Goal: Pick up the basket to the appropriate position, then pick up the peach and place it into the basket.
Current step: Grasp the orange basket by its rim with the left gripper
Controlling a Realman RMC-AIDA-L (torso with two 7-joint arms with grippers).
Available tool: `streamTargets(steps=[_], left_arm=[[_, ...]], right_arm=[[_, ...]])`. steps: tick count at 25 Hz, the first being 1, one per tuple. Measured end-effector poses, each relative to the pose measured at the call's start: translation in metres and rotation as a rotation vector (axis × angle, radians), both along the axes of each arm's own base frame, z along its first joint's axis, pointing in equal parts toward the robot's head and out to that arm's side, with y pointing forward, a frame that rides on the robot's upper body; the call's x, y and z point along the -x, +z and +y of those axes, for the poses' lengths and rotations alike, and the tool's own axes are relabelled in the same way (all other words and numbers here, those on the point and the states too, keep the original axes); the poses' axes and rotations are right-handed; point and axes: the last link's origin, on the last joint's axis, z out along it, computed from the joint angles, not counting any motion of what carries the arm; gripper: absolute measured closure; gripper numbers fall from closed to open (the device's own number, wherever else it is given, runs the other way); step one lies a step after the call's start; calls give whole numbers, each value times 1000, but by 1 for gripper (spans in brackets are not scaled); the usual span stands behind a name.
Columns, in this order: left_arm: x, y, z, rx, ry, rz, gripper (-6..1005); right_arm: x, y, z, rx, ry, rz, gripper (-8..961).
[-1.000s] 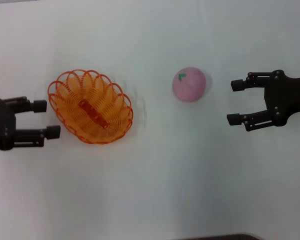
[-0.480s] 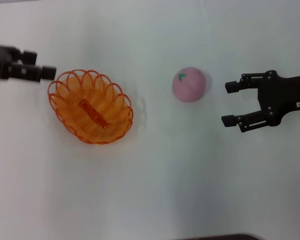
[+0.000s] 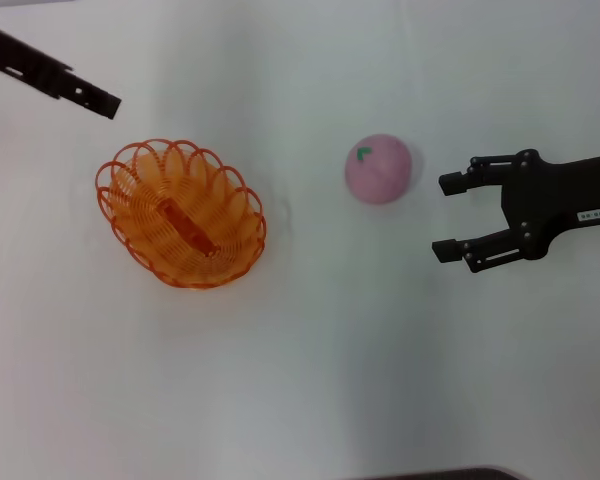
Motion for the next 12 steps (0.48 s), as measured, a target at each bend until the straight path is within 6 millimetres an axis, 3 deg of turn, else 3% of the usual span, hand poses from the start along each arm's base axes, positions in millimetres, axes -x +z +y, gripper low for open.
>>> streamTargets(steps=[5,12], left_arm=[[2,-25,15,-1,10,100,153],[9,-50,20,19,18,172,155]], right_arm=[[0,1,0,-3,-2,2,38],[0,2,0,-5,-3,3,38]])
